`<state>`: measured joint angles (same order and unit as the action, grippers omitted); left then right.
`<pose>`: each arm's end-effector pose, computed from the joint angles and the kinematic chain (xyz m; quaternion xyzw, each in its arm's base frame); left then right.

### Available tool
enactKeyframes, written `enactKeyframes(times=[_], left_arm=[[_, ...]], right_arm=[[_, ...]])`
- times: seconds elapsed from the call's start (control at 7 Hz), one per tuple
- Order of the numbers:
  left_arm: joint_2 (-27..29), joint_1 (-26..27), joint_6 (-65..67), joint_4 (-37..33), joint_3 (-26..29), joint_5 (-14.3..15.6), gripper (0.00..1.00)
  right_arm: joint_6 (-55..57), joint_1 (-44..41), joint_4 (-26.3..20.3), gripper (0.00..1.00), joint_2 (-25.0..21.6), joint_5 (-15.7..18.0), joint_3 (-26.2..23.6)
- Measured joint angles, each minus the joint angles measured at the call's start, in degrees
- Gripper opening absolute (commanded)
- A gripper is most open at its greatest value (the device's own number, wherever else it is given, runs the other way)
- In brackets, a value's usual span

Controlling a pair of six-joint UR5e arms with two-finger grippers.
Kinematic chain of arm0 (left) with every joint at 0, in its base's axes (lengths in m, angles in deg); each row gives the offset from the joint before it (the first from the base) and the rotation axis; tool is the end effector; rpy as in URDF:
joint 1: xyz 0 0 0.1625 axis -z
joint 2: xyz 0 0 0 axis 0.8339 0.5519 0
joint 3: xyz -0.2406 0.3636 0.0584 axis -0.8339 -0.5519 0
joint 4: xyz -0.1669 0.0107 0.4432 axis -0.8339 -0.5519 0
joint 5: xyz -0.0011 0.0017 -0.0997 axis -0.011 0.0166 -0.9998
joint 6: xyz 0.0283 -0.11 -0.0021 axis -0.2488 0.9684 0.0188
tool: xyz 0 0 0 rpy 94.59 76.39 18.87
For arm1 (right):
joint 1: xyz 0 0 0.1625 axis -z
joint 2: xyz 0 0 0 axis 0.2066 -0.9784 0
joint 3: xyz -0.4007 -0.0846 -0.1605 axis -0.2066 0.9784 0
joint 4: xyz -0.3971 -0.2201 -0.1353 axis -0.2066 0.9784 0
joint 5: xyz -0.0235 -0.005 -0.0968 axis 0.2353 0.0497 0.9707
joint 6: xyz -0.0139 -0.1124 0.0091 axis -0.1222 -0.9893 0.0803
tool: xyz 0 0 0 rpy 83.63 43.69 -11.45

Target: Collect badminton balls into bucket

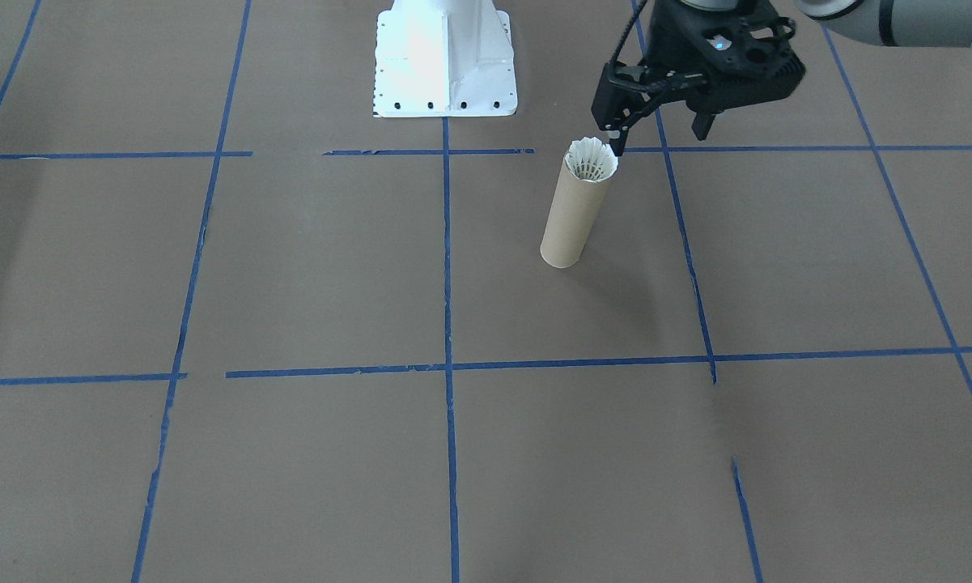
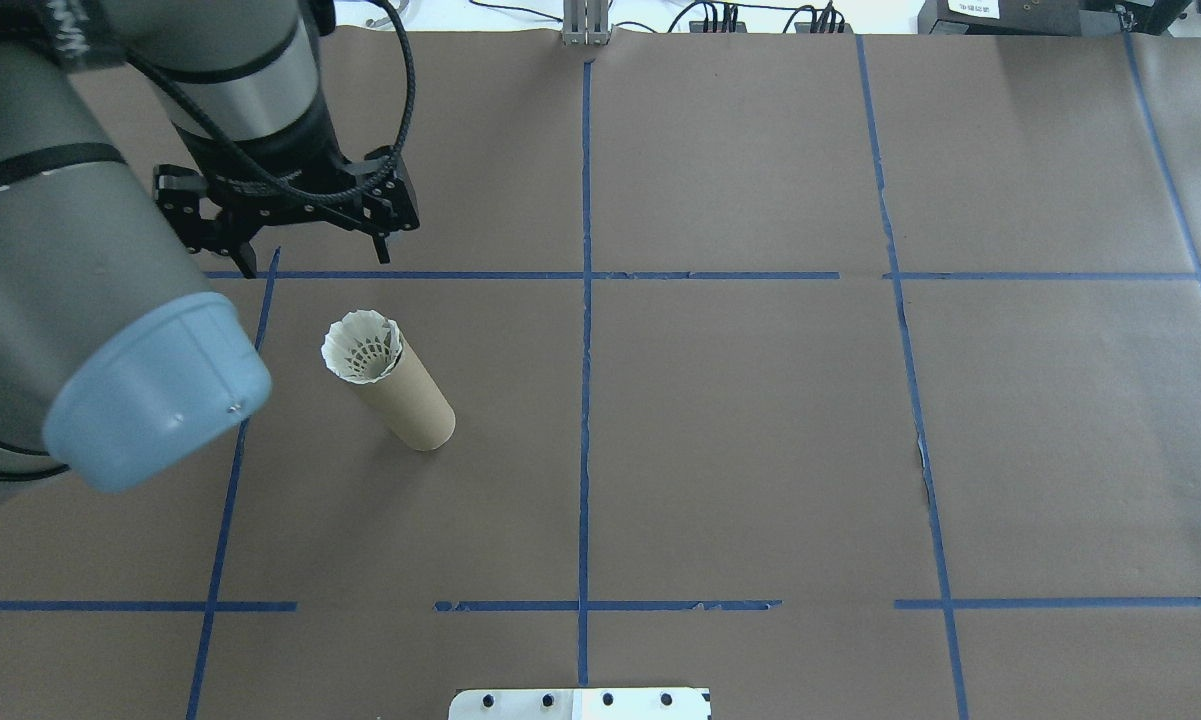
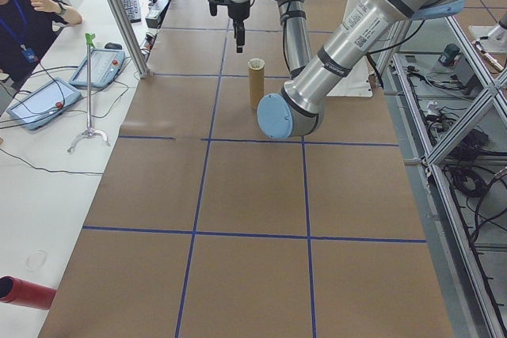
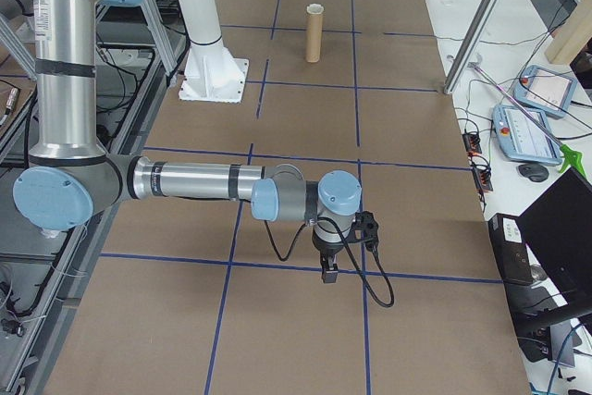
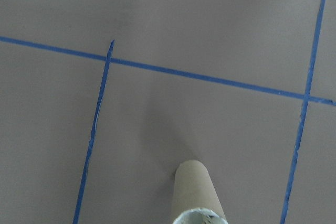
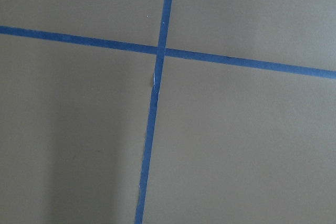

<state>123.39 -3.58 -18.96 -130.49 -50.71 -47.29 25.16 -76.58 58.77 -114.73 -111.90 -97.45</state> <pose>0.2827 -0.5060 0.0869 0.0327 0.3758 -0.0869 0.9220 0.0444 -0.5302 0.6866 0.0128 -0.3532 -0.0577 0.9337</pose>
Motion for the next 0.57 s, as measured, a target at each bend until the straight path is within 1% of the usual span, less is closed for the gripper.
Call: enactKeyframes(times=[0.14,0.29,0.43,0.57], left_arm=[[-4.4,2.9,-6.0,-4.4,0.1,-0.3,1.00],[-9.5,6.9,-13.9,-9.0,1.0,-1.6,1.00],[-14.6,11.7,-22.7,-14.0,3.5,-4.4,1.00],[-18.1,16.4,-31.1,-17.5,7.3,-7.1,1.00]], right_arm=[[0.0,0.0,0.0,1.00,0.0,0.0,0.0],[0.0,0.0,0.0,1.00,0.0,0.0,0.0],[0.0,0.0,0.0,1.00,0.0,0.0,0.0],[0.0,0.0,0.0,1.00,0.0,0.0,0.0]])
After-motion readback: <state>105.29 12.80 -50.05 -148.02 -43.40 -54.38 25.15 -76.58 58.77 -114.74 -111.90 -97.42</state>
